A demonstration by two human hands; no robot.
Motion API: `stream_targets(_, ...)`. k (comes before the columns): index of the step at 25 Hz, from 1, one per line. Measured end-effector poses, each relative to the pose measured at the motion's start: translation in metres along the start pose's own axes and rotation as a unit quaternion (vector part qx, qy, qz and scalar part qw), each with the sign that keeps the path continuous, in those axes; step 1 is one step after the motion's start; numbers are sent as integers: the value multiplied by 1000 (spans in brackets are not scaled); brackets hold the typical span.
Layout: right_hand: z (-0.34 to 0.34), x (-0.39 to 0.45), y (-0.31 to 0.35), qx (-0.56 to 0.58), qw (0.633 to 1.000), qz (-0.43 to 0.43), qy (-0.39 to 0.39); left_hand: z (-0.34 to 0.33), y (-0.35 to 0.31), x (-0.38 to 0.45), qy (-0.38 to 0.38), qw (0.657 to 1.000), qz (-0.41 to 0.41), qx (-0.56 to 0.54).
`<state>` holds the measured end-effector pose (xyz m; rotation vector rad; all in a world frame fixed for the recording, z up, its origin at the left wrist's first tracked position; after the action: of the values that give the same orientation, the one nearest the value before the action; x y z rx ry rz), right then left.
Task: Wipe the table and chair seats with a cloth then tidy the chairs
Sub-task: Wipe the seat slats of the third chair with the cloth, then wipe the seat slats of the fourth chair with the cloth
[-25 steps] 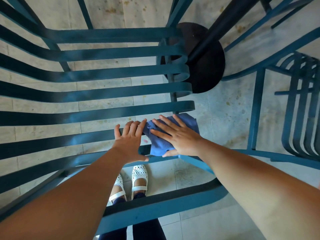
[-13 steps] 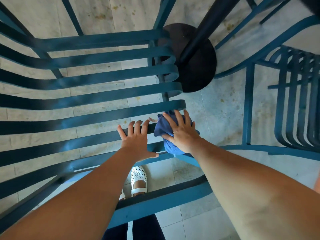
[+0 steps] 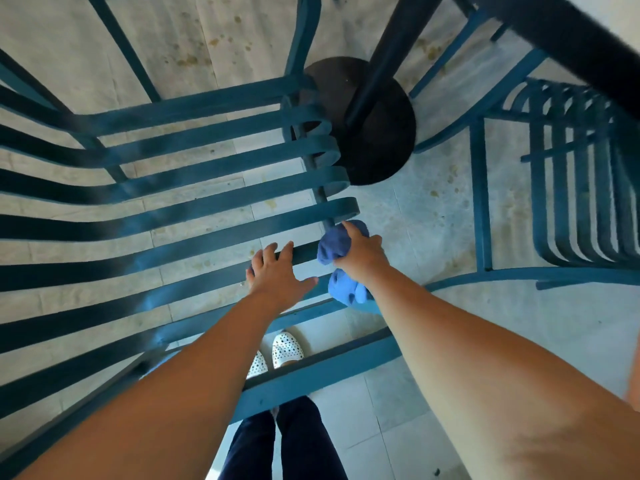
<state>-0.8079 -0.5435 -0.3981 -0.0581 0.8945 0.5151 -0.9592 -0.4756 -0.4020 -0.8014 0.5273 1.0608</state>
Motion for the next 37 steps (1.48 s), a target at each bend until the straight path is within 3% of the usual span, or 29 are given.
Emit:
stream_targets(3,9,-23,8,204,978,20,-29,11,-13,-15,-4,1000,24,12)
stream_targets(5,20,-45,13,261,962,40,-70,23,-20,-29,-19,998,9,60)
stream_targets(12,60,-118,-19,303,934,-44,-186,57,-58,-85,-63,987,-58,136)
stream_targets(15,82,-145,-38,319,901,-12,-292,63,-84,-105,-67,979,-82,174)
stream_targets(21,111,-179,-79,356,833,30,-423,50,-158,-136,-68,955,-179,229)
stream_targets(25,127,-187,-117,380,821,22,-425,25,-204,-144,-50,951,-202,230)
stream_targets(29,147,-202,-166,382,823,21,-420,2,-261,-168,-44,957,-232,166)
stream_targets(33,177,-228,-209,390,824,25,-410,-7,-315,-201,-94,955,-267,92)
stream_targets(37,220,-261,-245,388,823,37,-413,-8,-365,-233,-113,963,-245,-7)
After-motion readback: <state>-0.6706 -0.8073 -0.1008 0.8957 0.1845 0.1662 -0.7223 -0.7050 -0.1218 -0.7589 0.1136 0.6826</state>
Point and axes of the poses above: each hand's wrist, its own x-axis towards the middle knuckle, its own z-axis out of the back of the hand, y = z × x, the point moved 5 cm from there along x, towards the middle knuckle, and after that the axes turned 3 degrees about z, right-handed, at the moved point
